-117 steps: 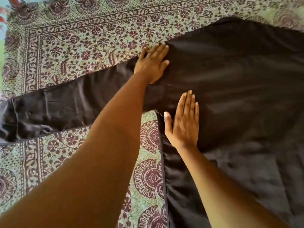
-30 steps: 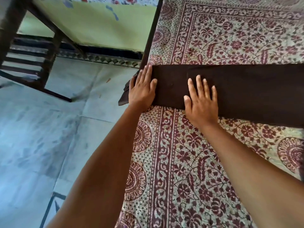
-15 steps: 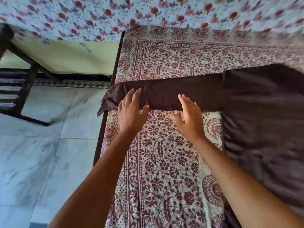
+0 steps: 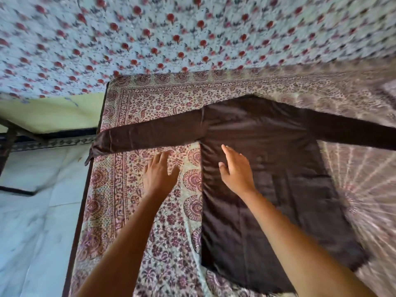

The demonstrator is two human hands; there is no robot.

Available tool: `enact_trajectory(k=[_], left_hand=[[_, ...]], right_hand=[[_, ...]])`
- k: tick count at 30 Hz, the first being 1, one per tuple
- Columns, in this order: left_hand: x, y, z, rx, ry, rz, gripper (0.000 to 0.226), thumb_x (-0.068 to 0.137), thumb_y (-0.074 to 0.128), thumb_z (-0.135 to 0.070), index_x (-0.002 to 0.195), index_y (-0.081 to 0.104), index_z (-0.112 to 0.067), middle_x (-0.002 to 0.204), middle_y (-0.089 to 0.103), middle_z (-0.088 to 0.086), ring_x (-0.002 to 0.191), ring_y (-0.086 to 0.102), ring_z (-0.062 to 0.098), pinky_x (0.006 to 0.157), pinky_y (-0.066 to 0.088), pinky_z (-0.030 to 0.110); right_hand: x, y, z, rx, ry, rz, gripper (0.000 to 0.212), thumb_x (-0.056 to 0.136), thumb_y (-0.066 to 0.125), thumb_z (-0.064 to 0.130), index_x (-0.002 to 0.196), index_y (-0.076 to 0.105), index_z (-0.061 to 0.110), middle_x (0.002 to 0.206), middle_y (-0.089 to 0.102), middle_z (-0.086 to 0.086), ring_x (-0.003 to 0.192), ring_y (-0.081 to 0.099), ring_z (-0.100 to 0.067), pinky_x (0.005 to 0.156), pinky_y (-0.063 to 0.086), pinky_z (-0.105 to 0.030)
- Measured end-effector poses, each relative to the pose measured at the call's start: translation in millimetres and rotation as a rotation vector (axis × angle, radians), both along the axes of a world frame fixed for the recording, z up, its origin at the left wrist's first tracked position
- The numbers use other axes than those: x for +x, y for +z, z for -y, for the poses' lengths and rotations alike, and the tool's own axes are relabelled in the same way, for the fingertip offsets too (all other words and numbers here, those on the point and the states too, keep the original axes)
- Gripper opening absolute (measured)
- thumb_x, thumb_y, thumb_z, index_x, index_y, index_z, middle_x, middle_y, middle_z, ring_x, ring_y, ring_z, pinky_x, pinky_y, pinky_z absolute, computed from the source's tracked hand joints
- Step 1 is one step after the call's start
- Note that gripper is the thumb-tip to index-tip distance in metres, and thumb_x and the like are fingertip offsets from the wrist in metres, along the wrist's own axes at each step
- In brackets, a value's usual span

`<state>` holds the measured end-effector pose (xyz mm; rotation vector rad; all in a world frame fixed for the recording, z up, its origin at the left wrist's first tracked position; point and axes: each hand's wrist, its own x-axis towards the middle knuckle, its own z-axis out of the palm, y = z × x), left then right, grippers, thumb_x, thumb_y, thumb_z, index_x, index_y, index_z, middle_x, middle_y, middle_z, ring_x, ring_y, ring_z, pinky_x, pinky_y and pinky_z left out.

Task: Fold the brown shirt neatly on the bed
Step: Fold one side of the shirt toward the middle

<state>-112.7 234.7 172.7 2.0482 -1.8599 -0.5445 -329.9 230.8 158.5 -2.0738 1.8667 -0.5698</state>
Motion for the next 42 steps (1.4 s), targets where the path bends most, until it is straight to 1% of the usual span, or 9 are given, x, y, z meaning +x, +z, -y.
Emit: enact_trajectory(k=[2,8,14,22,26,30,36,39,42], left_hand=[[-31,8,-14,0.013,0.015,-0.011,0.049,0.086,0.057,-0.035,0.132,0.043,-0.022,0.129,0.053,0.006,0.115,0.051,0.029,0.089,0.047,0.046],[-115,30,-41,0.044,0.087,-0.059,0.049,0.085,0.059,-0.032,0.13,0.043,-0.024,0.124,0.06,0.005,0.11,0.055,0.03,0.088,0.045,0.042],[-125,14,-42,0.113,0.15,-0.045,0.042,0.089,0.054,-0.036,0.129,0.045,-0.025,0.123,0.061,0.002,0.106,0.059,0.027,0.085,0.048,0.038],[-114,-54,-39,0.282,0.218,-0.11,0.031,0.088,0.055,-0.032,0.119,0.053,-0.027,0.112,0.068,-0.003,0.098,0.064,0.025,0.082,0.053,0.04],[-109,-91,-20,0.347,0.243,-0.117,0.029,0.088,0.055,-0.029,0.117,0.055,-0.026,0.108,0.069,-0.002,0.098,0.064,0.026,0.079,0.051,0.034],[-105,-115,15,0.409,0.247,-0.139,0.033,0.087,0.052,-0.027,0.12,0.053,-0.025,0.111,0.068,0.005,0.1,0.062,0.029,0.081,0.048,0.035],[-105,-152,80,0.3,0.286,-0.159,0.036,0.088,0.053,-0.022,0.124,0.053,-0.016,0.126,0.054,0.009,0.11,0.055,0.028,0.088,0.045,0.037],[-107,-168,109,0.251,0.35,-0.167,0.035,0.087,0.057,-0.026,0.121,0.055,-0.014,0.121,0.053,0.011,0.108,0.055,0.029,0.087,0.045,0.036],[-110,-178,128,0.281,0.338,-0.172,0.044,0.083,0.064,-0.033,0.121,0.053,-0.013,0.113,0.06,0.01,0.104,0.057,0.027,0.086,0.047,0.035]], right_hand=[[-31,10,-12,-0.028,0.012,0.035,0.052,0.082,0.045,0.022,0.129,0.049,0.0,0.124,0.058,-0.019,0.112,0.058,-0.033,0.094,0.045,-0.045],[-110,37,-30,-0.055,0.062,0.065,0.051,0.083,0.049,0.02,0.13,0.047,0.0,0.127,0.056,-0.018,0.116,0.055,-0.032,0.096,0.044,-0.043],[-130,29,-5,-0.036,0.122,0.051,0.049,0.087,0.052,0.015,0.134,0.044,0.002,0.133,0.052,-0.016,0.12,0.052,-0.031,0.099,0.04,-0.039],[-111,-26,20,0.083,0.166,0.019,0.049,0.09,0.051,0.017,0.137,0.039,0.009,0.141,0.045,-0.009,0.13,0.041,-0.023,0.107,0.029,-0.033],[-95,-56,47,0.137,0.171,-0.022,0.049,0.09,0.051,0.016,0.137,0.04,0.008,0.14,0.046,-0.009,0.128,0.043,-0.025,0.104,0.03,-0.034],[-84,-84,82,0.155,0.178,-0.068,0.049,0.089,0.051,0.016,0.136,0.041,0.007,0.138,0.047,-0.01,0.125,0.046,-0.028,0.102,0.035,-0.039],[-55,-127,143,0.094,0.16,-0.06,0.048,0.084,0.056,0.015,0.13,0.047,0.004,0.13,0.053,-0.013,0.115,0.053,-0.034,0.094,0.042,-0.043],[-33,-144,174,0.086,0.158,-0.071,0.051,0.084,0.057,0.021,0.131,0.046,0.004,0.131,0.05,-0.014,0.116,0.051,-0.035,0.091,0.041,-0.044],[-8,-158,204,0.192,0.188,-0.152,0.064,0.085,0.057,0.037,0.138,0.035,0.009,0.141,0.038,-0.011,0.125,0.041,-0.03,0.096,0.037,-0.043]])
